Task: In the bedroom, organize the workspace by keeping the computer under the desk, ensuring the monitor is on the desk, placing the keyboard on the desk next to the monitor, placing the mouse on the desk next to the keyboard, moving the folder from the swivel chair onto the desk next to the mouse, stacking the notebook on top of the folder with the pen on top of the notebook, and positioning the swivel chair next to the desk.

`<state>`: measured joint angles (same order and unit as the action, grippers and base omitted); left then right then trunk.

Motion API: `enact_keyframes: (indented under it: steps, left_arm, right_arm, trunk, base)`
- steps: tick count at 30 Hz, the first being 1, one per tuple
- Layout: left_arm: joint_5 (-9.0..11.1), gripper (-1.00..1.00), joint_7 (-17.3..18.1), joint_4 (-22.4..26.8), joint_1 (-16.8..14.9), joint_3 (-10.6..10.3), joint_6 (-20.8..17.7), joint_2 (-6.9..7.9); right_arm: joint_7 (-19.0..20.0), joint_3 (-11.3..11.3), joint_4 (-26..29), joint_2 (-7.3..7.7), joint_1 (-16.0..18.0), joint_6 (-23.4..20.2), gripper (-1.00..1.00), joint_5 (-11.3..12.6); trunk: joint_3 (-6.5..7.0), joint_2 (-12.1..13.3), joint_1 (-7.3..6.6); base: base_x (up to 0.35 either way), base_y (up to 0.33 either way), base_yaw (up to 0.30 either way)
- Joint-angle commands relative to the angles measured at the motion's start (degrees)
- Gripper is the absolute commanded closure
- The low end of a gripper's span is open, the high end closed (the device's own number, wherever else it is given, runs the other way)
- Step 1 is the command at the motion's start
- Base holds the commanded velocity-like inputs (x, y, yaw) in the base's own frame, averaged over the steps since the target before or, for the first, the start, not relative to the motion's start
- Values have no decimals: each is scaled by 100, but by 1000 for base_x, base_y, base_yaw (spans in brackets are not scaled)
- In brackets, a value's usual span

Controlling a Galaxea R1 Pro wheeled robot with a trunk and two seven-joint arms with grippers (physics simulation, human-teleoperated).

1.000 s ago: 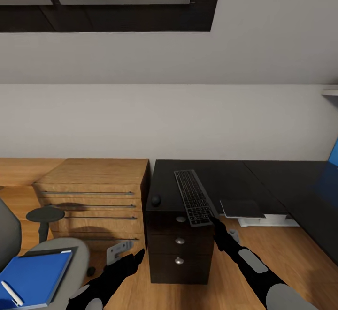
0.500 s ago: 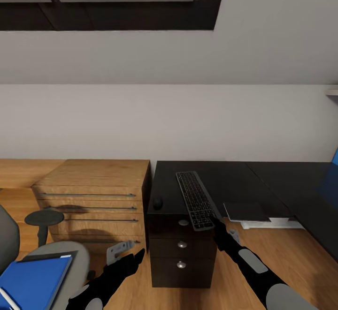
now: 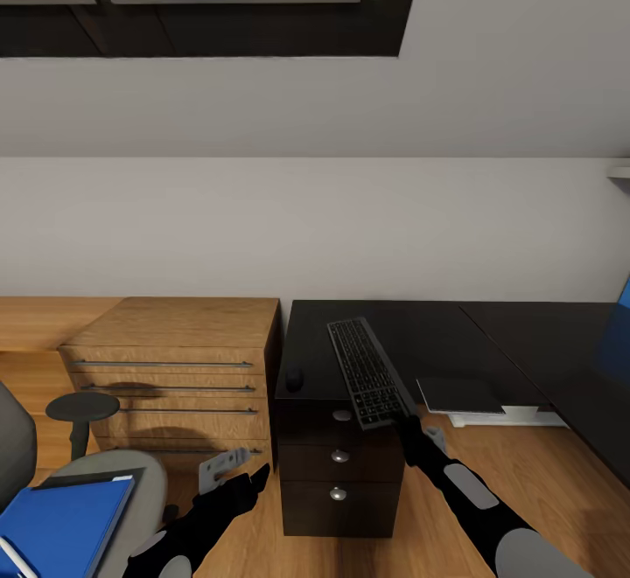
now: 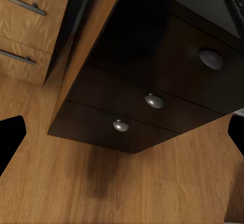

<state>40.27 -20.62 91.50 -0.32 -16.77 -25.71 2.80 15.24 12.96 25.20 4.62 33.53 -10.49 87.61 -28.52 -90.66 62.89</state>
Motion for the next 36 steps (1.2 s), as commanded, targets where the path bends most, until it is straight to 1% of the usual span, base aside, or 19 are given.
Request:
enact_keyframes:
  steps: [1, 2, 6, 11, 17, 21, 28, 31, 32, 33, 34, 35, 36]
  left_arm:
    - [51, -100, -56, 9, -3, -11, -4, 3]
    - [46, -100, -56, 9, -3, -11, -4, 2]
    - [39, -100, -62, 9, -3, -11, -4, 1]
    - [18, -100, -96, 9, -3, -11, 12, -10]
    - [29, -100, -99, 9, -3, -11, 5, -16]
    - [39, -100, -100, 9, -3, -11, 5, -10]
    - [35, -100, -100, 9, -3, -11, 4, -10]
    - [31, -100, -100, 9, -3, -11, 4, -8]
    - [32, -100, -100, 9, -3, -11, 4, -8]
    - [33, -100, -100, 9, -3, -11, 4, -8]
    - [33, -100, -100, 9, -3, -11, 4, -8]
    - [33, -100, -100, 9, -3, -9, 4, -8]
    - [33, -100, -100, 9, -3, -7, 4, -8]
  right_arm:
    - [13, 43, 33, 6, 4, -6, 100, 47]
    - [13, 50, 75, 7, 4, -6, 100, 42]
    - [24, 68, 207, 9, 4, -6, 100, 28]
    - [24, 82, 641, 11, -2, 2, 100, 18]
    - [23, 92, 767, 4, -12, 3, 100, -5]
    - [30, 93, 799, 4, -13, 3, 100, -6]
    - [30, 87, 923, 7, -18, 3, 100, -7]
    - [19, 80, 1325, 18, -40, 3, 100, -10]
    - [0, 74, 1757, 28, -103, 21, 100, -24]
    - [-4, 73, 1864, 30, -136, 35, 100, -27]
    - [-10, 69, 2083, 36, -229, 75, 100, -33]
    - [-22, 63, 2427, 49, -392, 177, 100, -37]
    - [-27, 62, 2543, 52, -445, 221, 100, -38]
  trunk:
    - [-5, -3, 0]
    - [-5, -3, 0]
    - [66, 157, -88]
    - [156, 358, -198]
    - [264, 599, -330]
    - [336, 759, -417]
    - [461, 1040, -571]
    - [515, 1160, -637]
    - [533, 1200, -659]
    - [551, 1240, -681]
    - [569, 1280, -703]
    - [587, 1321, -725]
    - [605, 1361, -747]
  base:
    - [0, 0, 0]
    - [0, 0, 0]
    - [0, 0, 0]
    - [0, 0, 0]
    - [-2, 0, 0]
    - [-220, 0, 0]
    - [-327, 0, 0]
    - [-337, -14, 0]
    - [-338, -90, 0]
    - [-338, -98, 0]
    - [-338, -109, 0]
    - [-338, -119, 0]
    - [-338, -121, 0]
